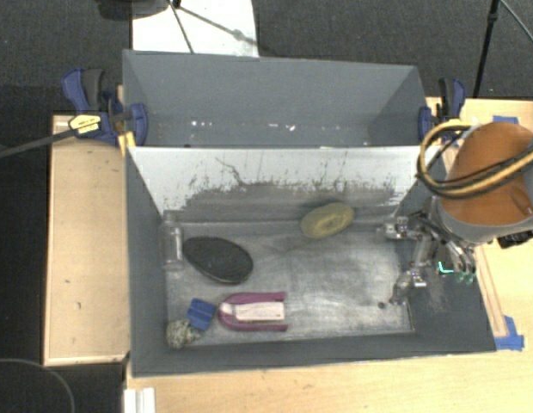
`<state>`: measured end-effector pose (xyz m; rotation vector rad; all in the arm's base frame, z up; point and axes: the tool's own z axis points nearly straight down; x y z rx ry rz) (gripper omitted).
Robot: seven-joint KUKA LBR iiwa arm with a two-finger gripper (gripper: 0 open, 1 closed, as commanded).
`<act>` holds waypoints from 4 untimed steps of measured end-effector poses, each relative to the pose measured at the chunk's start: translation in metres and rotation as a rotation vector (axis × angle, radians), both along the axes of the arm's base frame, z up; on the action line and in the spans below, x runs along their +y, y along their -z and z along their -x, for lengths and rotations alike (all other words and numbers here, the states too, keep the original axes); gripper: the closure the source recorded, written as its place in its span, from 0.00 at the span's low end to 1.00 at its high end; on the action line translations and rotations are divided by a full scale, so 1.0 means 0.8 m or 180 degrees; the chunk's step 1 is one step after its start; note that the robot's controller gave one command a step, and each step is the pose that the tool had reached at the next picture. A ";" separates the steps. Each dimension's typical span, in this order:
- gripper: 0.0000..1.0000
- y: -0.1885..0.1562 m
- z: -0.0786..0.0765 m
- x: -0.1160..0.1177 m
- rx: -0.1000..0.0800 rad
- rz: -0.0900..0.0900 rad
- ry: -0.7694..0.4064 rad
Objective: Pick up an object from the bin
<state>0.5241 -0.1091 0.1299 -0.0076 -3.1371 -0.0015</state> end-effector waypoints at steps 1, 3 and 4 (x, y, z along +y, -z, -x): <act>0.00 0.010 -0.063 0.048 -0.0035 -0.0004 0.0008; 0.00 0.070 -0.074 0.103 -0.0007 0.0005 0.0297; 1.00 0.067 -0.076 0.103 -0.0027 0.0005 0.0289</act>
Offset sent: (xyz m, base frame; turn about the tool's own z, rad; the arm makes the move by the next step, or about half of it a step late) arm 0.0479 0.0351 -0.0084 0.0072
